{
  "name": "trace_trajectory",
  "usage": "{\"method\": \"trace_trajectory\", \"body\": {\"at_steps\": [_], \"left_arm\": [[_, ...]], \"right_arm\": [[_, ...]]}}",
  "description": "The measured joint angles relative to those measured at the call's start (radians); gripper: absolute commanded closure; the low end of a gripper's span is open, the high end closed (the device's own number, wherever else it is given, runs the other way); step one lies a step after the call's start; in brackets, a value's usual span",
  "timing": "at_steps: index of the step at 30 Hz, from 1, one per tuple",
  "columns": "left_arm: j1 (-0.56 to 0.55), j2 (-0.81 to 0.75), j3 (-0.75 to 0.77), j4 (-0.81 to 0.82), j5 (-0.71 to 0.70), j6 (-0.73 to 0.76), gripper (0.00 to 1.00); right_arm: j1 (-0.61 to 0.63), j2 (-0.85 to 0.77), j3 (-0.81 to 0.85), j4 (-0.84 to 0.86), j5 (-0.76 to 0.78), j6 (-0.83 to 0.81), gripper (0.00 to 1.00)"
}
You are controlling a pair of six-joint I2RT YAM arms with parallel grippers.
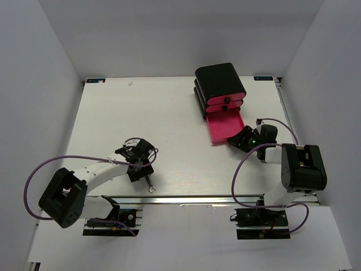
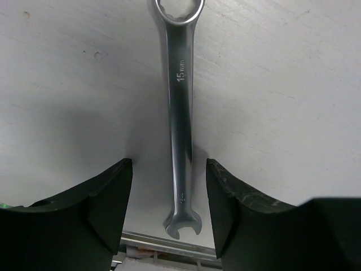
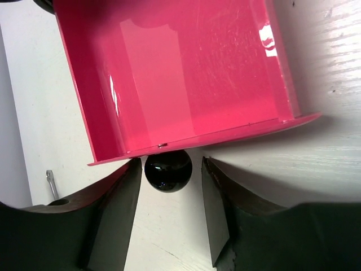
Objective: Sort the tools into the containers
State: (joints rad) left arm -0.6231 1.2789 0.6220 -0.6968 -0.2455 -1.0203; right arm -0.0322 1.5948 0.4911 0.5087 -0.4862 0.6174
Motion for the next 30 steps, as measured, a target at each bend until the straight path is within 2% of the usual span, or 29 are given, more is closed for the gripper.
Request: {"method": "trace_trajectory", "body": {"at_steps": [5, 8, 9, 15, 16, 21, 30], "left_arm": [[0.0, 0.024, 0.011, 0.01, -0.021, 0.024, 0.39], [0.0, 0.067, 0.039, 0.022, -0.041, 0.042, 0.48], [0.0, 0.082, 0.049, 0.026, -0.046, 0.051, 0.54], [0.0, 0.186, 0.13, 0.043, -0.057, 0.084, 0.75], [0.0, 0.198, 0.14, 0.046, -0.057, 0.089, 0.81], [0.0, 0.199, 0.142, 0.056, -0.053, 0.103, 1.0], [0.002, 0.177, 0.14, 0.117, 0.036, 0.208, 1.0]], "right_arm": [[-0.003, -0.033, -0.016, -0.02, -0.011, -0.021, 0.42], [-0.007, -0.074, -0.028, -0.053, -0.021, -0.039, 0.41], [-0.008, -0.092, -0.033, -0.063, -0.025, -0.047, 0.41], [-0.013, -0.22, -0.048, -0.14, -0.056, -0.092, 0.4], [-0.015, -0.239, -0.048, -0.153, -0.061, -0.099, 0.4], [-0.04, -0.343, -0.048, -0.234, -0.083, -0.142, 0.4], [-0.053, -0.51, -0.017, -0.464, -0.154, -0.31, 0.39]]}}
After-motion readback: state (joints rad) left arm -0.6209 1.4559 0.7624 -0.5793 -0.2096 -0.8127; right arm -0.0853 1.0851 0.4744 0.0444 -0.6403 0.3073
